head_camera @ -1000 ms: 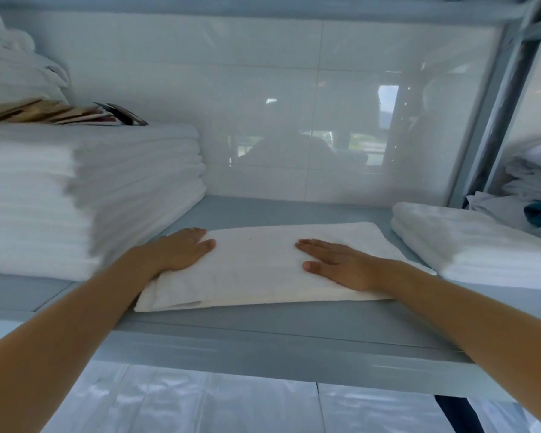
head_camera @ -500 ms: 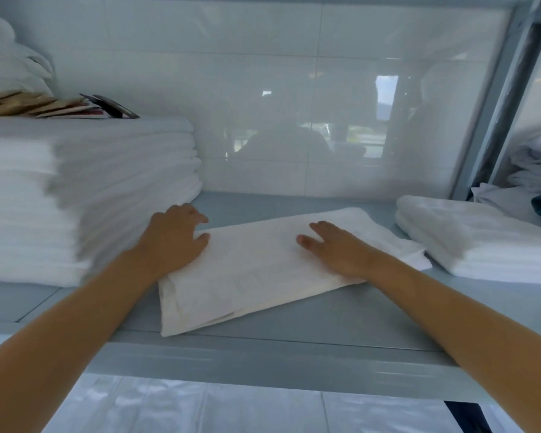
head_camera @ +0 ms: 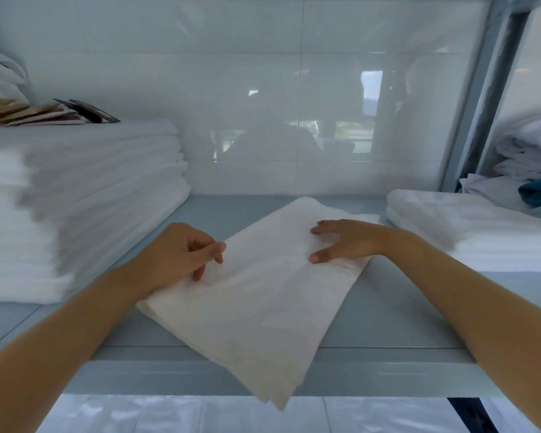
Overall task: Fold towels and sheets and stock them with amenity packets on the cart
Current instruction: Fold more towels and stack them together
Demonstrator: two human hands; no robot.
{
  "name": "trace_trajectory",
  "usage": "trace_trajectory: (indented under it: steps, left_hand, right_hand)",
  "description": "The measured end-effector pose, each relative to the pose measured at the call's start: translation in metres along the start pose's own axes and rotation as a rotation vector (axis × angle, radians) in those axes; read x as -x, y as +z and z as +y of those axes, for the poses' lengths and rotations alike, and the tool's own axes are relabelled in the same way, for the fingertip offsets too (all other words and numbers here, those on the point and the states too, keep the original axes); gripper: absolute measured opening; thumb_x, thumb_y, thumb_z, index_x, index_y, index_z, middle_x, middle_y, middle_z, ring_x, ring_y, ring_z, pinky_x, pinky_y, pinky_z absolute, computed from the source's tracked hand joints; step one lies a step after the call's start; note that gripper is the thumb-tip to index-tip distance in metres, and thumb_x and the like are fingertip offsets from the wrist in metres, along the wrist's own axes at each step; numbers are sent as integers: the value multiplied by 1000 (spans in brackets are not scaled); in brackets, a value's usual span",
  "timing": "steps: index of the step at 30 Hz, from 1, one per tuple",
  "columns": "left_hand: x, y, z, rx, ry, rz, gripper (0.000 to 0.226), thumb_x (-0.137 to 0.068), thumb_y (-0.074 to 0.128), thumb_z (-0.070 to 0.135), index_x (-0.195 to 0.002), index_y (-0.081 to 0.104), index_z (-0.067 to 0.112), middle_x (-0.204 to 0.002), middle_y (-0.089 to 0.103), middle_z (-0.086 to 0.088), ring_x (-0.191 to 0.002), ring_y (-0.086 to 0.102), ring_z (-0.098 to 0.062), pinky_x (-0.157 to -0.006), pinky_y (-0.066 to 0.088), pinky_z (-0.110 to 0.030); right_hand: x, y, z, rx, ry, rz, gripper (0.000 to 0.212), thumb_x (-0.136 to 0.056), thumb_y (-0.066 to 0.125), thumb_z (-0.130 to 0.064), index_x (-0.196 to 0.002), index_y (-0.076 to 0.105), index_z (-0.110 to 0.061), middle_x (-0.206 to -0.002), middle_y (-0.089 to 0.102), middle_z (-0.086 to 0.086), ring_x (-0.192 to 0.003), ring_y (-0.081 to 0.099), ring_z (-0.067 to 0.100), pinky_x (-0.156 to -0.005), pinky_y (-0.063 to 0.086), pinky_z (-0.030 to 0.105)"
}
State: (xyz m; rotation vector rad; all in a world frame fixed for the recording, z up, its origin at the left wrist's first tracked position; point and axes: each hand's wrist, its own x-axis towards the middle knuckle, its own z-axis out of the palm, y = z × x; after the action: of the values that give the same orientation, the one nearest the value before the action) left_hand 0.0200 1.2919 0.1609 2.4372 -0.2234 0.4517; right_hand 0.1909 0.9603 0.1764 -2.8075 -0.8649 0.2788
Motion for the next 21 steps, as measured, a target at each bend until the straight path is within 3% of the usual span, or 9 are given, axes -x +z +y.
trace_trajectory:
  steps: [2, 4, 7, 10, 15, 18, 21]
  left_hand:
    - [-4, 0, -7, 4, 4, 113, 30, -101, 62, 34, -75, 77, 34, -71, 74, 6, -54, 59, -5, -58, 46, -20]
    - [-12, 5, -7, -17, 25, 121, 20, -98, 67, 26, -83, 77, 34, -86, 76, 12, -72, 66, -12, -69, 51, -30]
    - [-17, 14, -5, -22, 106, 32, 11, -97, 68, 32, -99, 77, 39, -104, 71, 21, -93, 66, -7, -78, 51, -28]
    - [-15, 9, -11, 5, 104, 23, 14, -98, 65, 35, -105, 75, 40, -114, 69, 23, -106, 65, -4, -86, 50, -30]
    - [-16, 5, -14, 50, 53, 4, 18, -99, 63, 37, -111, 73, 47, -121, 66, 28, -109, 62, 6, -90, 47, -25]
    - [-12, 9, -11, 31, 58, -17, 28, -95, 62, 47, -122, 69, 44, -131, 62, 26, -123, 56, 5, -105, 47, -33]
    - [-8, 14, -4, -45, 34, -122, 50, -90, 57, 62, -137, 58, 44, -146, 51, 27, -136, 42, 8, -119, 33, -31]
  right_hand:
    - [-2, 2, -3, -24, 73, 69, 92, -80, 54, -84, -152, 45, -27, -162, 36, -4, -149, 32, 20, -117, 25, 35]
    - [-7, 17, -21, -63, 97, 115, 88, -90, 37, -81, -145, 51, -14, -154, 47, 6, -137, 46, 27, -111, 36, 39]
    - [-7, 43, -42, 45, 124, 137, 91, -90, 23, -84, -156, 31, -22, -166, 26, 3, -151, 26, 29, -120, 21, 57]
    - [-4, 48, -45, 109, 93, 127, 91, -91, 19, -84, -161, 15, -27, -170, 11, -2, -156, 12, 27, -120, 12, 63]
    - [7, 40, -45, 137, -75, 16, 85, -95, 21, -79, -164, 1, -32, -171, -1, -8, -158, -1, 19, -125, 3, 55]
    - [18, 37, -42, 124, -228, -37, 79, -96, 27, -77, -162, 1, -41, -170, -2, -18, -156, -4, 8, -127, -2, 45]
    - [27, 38, -43, 43, -369, -68, 77, -94, 40, -76, -159, 9, -50, -166, 4, -29, -152, -2, -6, -123, -3, 31]
